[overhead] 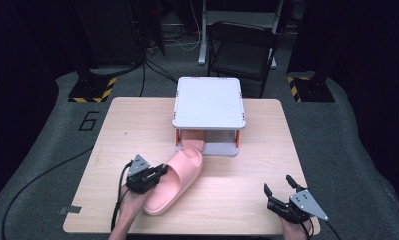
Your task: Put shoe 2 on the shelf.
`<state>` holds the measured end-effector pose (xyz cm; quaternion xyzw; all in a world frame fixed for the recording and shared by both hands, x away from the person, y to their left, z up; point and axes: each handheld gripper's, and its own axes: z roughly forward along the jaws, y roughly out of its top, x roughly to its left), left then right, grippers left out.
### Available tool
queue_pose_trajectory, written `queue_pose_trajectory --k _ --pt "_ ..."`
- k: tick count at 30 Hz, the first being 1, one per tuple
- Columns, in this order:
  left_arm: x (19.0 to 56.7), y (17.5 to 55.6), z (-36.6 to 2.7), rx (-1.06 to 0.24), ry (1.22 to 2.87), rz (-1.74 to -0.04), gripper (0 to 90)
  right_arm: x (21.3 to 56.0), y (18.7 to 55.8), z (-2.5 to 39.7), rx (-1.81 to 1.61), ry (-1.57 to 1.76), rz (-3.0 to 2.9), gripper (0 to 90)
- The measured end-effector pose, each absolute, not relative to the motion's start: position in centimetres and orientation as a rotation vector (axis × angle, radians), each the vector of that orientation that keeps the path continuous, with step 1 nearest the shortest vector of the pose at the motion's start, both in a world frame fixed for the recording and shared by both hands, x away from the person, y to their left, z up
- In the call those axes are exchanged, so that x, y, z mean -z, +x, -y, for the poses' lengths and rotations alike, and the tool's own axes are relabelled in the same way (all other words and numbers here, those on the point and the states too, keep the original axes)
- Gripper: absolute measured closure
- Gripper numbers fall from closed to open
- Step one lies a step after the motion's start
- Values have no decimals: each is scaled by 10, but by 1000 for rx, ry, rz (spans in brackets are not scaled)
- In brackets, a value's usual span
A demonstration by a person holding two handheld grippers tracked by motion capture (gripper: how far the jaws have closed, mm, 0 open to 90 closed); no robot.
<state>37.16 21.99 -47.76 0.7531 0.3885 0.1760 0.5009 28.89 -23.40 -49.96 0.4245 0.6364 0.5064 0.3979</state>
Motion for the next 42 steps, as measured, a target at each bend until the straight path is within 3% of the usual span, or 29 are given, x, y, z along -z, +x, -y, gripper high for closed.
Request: queue_pose_trajectory --k 3,16,31,35,37,42 --pt "480 382 -182 -416 1822 -945 812 499 289 234 -1287 1076 -1605 175" --pt "492 428 -113 -393 1707 -1099 806 498 289 238 -1296 1082 -1594 176" --pt "505 450 -96 -393 1695 -1159 808 498 288 242 -1300 1090 -1581 177" --pt "502 451 -97 -408 1698 -1109 719 498 288 241 -1298 1080 -1585 177" --pt "497 454 -98 -418 1720 -1046 626 498 289 240 -1296 1080 -1589 177" --pt "491 461 -94 -410 1733 -1042 708 498 289 238 -1298 1076 -1596 178"
